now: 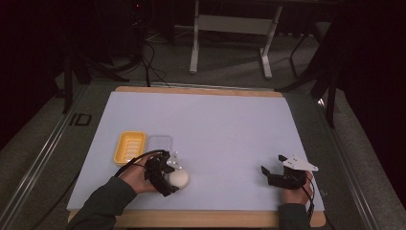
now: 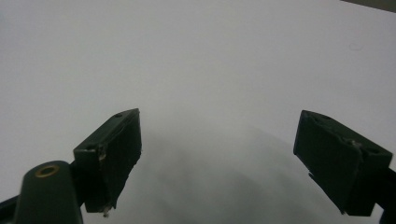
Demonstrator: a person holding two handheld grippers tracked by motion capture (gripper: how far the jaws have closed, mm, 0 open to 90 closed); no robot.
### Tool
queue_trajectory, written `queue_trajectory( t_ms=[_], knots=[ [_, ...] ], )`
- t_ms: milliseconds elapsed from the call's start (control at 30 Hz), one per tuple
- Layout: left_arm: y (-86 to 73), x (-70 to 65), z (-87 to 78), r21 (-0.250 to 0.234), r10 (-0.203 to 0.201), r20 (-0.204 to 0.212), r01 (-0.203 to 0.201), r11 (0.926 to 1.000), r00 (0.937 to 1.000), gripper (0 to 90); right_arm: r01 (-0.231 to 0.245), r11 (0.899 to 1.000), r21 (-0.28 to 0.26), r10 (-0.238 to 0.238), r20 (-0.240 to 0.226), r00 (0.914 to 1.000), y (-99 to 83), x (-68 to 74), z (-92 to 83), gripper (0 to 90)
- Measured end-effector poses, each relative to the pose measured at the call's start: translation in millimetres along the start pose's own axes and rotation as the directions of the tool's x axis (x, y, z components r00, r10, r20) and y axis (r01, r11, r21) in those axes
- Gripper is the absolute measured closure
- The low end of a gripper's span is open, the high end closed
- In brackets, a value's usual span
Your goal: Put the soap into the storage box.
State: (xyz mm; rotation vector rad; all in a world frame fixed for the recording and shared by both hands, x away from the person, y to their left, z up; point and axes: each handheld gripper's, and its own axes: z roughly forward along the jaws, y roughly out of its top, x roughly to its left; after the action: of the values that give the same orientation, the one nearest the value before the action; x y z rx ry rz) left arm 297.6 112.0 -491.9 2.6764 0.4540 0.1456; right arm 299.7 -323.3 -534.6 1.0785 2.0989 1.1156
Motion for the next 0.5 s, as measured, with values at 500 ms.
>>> queue_trajectory(
  t_ms=[500],
  knots=[
    [10.1, -0.1, 10.5, 0.058, 0.036, 0.006, -0.036, 0.9977, 0.9994, 16.6, 0.003, 1.0, -0.002, -0.003, -0.003, 1.0, 0.0, 0.2, -0.3, 14.8]
  ],
)
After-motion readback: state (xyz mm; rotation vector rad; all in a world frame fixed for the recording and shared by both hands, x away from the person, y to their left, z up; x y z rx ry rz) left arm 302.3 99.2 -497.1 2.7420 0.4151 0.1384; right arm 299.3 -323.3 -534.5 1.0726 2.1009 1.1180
